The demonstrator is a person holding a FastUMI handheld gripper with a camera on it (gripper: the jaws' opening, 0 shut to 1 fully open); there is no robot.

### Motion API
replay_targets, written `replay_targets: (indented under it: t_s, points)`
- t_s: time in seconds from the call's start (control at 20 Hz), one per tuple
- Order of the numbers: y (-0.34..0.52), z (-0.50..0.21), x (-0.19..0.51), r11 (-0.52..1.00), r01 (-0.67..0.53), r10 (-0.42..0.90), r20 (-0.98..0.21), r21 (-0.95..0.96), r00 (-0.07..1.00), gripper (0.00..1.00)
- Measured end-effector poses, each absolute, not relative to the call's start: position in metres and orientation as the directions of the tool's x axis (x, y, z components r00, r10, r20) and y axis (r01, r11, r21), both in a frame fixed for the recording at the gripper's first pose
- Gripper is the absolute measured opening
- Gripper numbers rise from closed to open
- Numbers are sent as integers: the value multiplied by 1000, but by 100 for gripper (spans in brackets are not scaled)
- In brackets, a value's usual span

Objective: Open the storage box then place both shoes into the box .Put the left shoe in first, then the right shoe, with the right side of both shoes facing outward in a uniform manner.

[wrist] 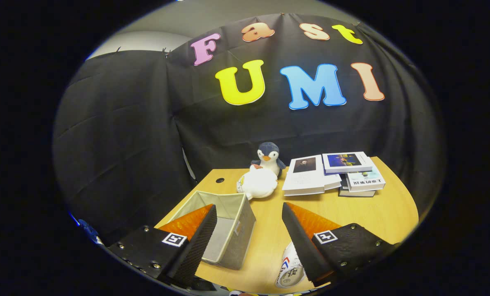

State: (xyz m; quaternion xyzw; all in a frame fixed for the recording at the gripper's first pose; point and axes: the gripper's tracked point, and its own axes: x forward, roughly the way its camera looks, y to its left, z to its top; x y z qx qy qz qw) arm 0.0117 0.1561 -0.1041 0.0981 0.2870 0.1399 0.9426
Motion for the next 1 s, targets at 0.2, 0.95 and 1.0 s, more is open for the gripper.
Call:
replay_targets:
  t_s: [0.2,0.95,1.0]
  points:
    - [133,-130,3,950,-177,296,-565,256,771,97]
    - [84,-243,-40,968,-159,251,-757,194,604,96]
    - [83,-249,-42,969,-159,245,-768,187,592,96]
